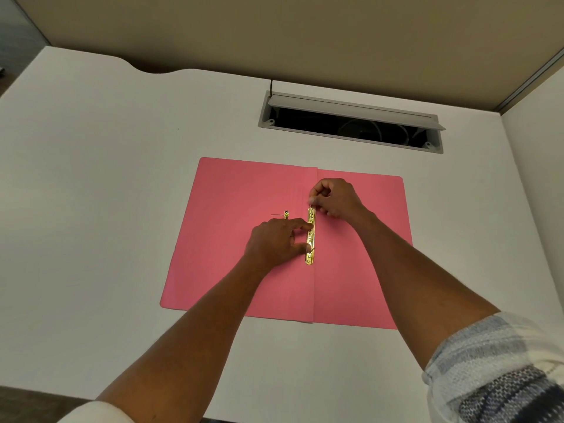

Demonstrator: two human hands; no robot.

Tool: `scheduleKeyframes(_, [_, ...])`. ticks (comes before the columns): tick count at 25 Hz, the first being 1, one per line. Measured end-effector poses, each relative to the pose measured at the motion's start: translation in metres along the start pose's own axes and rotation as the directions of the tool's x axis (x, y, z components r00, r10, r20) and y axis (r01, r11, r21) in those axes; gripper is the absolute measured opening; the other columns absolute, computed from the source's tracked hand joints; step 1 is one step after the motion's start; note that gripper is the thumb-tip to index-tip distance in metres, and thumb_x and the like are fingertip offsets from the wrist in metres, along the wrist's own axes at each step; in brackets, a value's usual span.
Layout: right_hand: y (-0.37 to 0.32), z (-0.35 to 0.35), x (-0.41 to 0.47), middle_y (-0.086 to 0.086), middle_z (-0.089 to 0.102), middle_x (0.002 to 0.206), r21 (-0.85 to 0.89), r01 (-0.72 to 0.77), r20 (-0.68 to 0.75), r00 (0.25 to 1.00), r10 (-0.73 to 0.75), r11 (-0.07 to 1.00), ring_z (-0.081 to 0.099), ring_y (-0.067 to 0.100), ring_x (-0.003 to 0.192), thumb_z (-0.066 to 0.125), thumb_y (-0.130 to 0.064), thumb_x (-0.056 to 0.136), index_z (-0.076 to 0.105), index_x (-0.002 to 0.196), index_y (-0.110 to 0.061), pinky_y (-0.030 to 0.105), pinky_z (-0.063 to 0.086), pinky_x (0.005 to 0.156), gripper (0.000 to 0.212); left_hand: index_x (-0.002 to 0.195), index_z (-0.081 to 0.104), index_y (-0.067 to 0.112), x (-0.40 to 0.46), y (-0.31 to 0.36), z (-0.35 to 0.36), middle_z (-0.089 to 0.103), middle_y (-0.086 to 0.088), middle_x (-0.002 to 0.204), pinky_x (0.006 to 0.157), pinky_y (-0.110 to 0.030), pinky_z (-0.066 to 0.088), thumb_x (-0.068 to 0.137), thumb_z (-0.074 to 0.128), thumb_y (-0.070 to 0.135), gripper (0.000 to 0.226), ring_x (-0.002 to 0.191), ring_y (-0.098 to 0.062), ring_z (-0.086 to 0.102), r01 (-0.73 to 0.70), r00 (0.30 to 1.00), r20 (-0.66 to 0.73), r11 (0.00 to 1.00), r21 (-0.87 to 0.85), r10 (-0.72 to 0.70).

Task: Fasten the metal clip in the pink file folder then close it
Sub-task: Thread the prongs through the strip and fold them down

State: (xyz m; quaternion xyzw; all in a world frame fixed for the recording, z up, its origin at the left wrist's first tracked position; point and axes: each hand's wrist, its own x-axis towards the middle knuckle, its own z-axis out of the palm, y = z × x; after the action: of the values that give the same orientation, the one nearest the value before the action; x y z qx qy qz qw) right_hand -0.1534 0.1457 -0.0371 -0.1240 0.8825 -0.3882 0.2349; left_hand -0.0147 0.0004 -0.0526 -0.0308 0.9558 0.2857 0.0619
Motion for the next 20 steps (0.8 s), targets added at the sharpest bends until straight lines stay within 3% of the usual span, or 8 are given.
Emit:
scheduleKeyframes(6, [0.001,-0.001,-0.006,0.005,0.072,0.073,0.100,-0.045,-0.041,0.998,0.049,0.994,0.063,0.009,0.051,0.069,-0.009,0.087,0.070,0.089,-0.009,0.017,0.049,0.045,0.003,0.122,0.060,0.047,-0.001,0.001,0.001,0.070,0.013,0.092,0.069,-0.027,0.042,0.075,0.069,0.060,0.050,0.093,-0.016,0.066,0.012,1.000,-0.009,1.000,-0.009,-0.012])
scheduleKeyframes(13, [0.009,-0.001,-0.044,0.007,0.072,0.076,0.238,-0.127,-0.120,0.980,0.159,0.963,0.070,0.018,0.067,0.062,-0.004,0.090,0.070,0.089,-0.013,0.030,0.061,0.063,0.012,0.123,0.060,0.047,-0.001,0.002,0.000,0.071,0.011,0.100,0.070,-0.027,0.041,0.075,0.068,0.060,0.050,0.096,-0.019,0.066,0.004,1.000,-0.005,1.000,0.002,-0.004])
scheduleKeyframes(20, [0.019,0.023,-0.123,0.002,0.074,0.083,0.166,-0.002,-0.020,1.000,0.005,0.986,0.070,0.021,0.070,0.069,-0.005,0.084,0.073,0.093,-0.022,0.034,0.059,0.068,0.020,0.118,0.063,0.047,0.000,0.002,-0.001,0.069,0.011,0.090,0.070,-0.026,0.040,0.075,0.068,0.059,0.045,0.094,-0.017,0.066,0.034,0.999,0.004,0.999,-0.027,-0.034])
